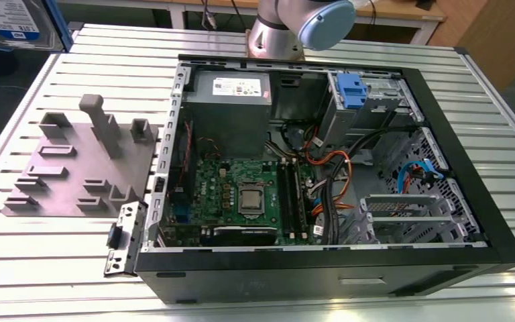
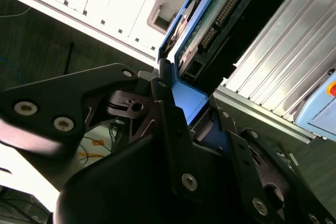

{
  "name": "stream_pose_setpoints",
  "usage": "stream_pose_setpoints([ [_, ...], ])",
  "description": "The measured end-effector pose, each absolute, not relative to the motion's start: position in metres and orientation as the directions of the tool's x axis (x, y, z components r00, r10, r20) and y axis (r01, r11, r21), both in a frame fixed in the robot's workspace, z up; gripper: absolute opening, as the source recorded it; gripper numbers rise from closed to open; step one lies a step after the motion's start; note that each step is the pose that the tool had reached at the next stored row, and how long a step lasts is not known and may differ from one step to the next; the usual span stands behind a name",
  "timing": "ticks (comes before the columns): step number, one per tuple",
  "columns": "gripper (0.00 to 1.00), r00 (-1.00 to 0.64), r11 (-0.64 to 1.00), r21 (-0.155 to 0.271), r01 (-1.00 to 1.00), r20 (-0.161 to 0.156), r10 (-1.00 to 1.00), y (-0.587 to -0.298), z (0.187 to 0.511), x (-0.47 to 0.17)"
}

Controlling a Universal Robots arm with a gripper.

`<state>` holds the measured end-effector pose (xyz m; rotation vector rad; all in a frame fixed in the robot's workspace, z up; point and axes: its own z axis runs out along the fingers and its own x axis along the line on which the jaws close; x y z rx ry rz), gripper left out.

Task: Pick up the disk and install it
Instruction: 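Pick up the disk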

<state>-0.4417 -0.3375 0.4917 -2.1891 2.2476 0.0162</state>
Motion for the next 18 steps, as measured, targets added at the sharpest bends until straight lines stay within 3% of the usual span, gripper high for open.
stream_pose_setpoints([
  [18, 0.36, -0.027, 0.026, 0.004, -1.0, -0.011, -1.0, -0.348, 0.495, -0.433],
])
